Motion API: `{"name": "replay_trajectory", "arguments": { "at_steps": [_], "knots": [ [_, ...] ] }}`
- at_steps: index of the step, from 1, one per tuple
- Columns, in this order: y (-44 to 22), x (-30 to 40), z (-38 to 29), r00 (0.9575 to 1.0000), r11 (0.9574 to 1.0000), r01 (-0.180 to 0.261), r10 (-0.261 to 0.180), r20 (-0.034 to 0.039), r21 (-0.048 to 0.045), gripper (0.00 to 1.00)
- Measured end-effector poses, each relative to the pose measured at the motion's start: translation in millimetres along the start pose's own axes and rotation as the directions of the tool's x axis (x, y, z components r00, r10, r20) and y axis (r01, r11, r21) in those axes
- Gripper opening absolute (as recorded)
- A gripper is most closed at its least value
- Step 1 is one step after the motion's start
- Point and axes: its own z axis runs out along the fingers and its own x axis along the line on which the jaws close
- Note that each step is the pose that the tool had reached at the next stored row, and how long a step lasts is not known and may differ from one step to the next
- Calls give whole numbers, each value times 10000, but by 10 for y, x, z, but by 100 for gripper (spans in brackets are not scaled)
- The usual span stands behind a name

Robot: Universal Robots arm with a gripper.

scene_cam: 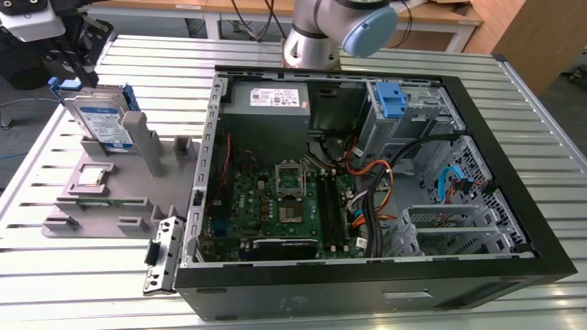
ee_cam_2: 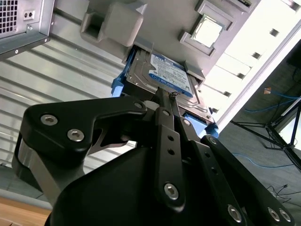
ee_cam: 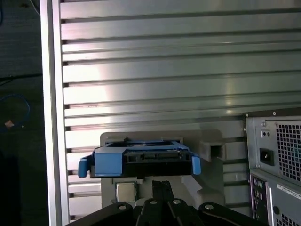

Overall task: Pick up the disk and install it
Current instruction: 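Reach for the disk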

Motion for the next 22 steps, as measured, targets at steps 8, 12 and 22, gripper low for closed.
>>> {"name": "replay_trajectory", "arguments": {
  "at_steps": [8, 12, 22],
  "knots": [
    [89, 120, 64, 10000, 10000, -12, 12, 1, 0, 10],
    [134, 160, 93, 10000, 10000, -18, 18, 7, 70, 10],
    [192, 176, 147, 10000, 9984, -5, 3, 48, 568, 10]
  ]
}}
